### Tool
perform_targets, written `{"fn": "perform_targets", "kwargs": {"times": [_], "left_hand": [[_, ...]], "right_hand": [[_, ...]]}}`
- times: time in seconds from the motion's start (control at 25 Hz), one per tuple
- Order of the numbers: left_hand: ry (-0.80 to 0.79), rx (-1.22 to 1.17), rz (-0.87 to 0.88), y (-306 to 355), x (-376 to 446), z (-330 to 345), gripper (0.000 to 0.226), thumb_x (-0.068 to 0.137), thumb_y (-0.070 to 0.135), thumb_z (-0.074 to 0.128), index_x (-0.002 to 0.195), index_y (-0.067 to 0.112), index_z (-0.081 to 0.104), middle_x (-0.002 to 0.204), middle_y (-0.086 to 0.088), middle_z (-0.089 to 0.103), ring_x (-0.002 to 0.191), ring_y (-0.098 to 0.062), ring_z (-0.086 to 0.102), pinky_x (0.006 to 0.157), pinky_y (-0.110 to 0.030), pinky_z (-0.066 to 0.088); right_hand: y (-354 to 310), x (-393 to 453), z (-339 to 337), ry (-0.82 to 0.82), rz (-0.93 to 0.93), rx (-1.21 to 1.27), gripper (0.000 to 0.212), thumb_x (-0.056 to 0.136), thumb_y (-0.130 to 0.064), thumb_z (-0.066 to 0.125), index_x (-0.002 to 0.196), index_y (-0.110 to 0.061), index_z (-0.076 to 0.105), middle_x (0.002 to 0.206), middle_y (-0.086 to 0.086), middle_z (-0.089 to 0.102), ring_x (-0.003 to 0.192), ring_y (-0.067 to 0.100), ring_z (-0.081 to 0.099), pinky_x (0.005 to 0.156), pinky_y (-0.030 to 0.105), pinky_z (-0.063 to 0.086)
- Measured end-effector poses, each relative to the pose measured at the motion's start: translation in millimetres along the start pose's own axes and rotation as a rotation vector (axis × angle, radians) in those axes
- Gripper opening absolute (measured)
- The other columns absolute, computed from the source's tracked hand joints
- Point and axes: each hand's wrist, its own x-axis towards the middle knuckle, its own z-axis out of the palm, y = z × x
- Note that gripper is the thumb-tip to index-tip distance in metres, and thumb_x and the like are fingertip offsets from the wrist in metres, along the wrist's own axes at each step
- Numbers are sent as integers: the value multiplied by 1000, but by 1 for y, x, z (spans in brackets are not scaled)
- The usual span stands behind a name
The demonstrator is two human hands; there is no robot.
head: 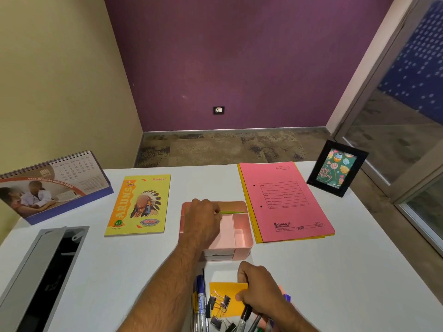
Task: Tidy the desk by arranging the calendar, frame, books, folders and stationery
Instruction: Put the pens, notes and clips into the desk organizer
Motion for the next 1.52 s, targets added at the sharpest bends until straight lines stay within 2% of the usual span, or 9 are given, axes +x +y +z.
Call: {"fn": "perform_targets", "kwargs": {"times": [0.16,0.28,0.4,0.48,0.72,0.84,1.04,1.2,1.52], "left_hand": [[19,-114,20,-7,-9,-1,28,89,47,65,109,29,72,111,9,71,105,-15,58,101,-34,36],[30,-325,28,-10,-17,-7,28,90,47,66,102,24,76,104,8,74,96,-8,62,91,-24,44],[-76,-638,92,-14,-29,-18,44,90,59,56,85,21,77,82,6,74,80,-9,66,79,-41,56],[-159,-774,135,-13,-37,-26,48,85,66,55,82,23,76,77,8,73,75,-10,67,74,-39,57],[-182,-689,226,0,-34,-37,9,84,26,77,90,20,76,82,13,69,77,-7,63,65,-16,46],[-88,-677,209,0,-24,-48,11,85,21,76,94,16,78,88,7,75,80,-8,66,68,-18,49],[147,-422,168,0,2,-61,19,89,26,71,104,16,78,94,-1,76,83,-17,67,76,-30,54],[98,-256,87,4,12,-55,21,94,30,62,107,20,76,96,-2,74,88,-20,65,73,-26,44],[-23,-242,96,13,14,-45,28,98,32,56,119,22,71,107,-1,69,99,-19,61,83,-32,47]], "right_hand": [[3,-7,-11,99,-56,109,22,71,-21,80,88,-30,72,90,-9,71,80,9,66,76,29,54],[3,-11,-24,192,-98,233,23,69,-12,80,69,-35,73,76,-9,72,75,6,65,70,23,52],[1,-8,-42,292,-67,549,22,67,-3,83,72,-24,76,74,-3,73,72,13,66,65,21,51],[-3,-5,-53,332,-76,730,19,69,1,82,76,-16,75,74,4,72,68,17,65,62,27,53],[-22,4,-70,359,-136,960,22,74,3,79,92,-7,71,85,11,76,76,25,73,62,30,60],[-13,5,-74,358,-99,817,34,73,7,78,100,-13,69,89,8,72,77,19,68,65,26,58],[31,-3,-64,140,-50,320,17,79,2,70,78,-15,72,91,13,71,72,8,69,60,18,55],[56,1,-70,-145,-43,-342,25,69,-13,72,91,-24,69,101,-4,67,89,11,63,78,25,56],[62,5,-62,-228,-30,-531,32,68,-18,76,93,-23,57,108,0,59,88,13,53,72,25,48]]}}
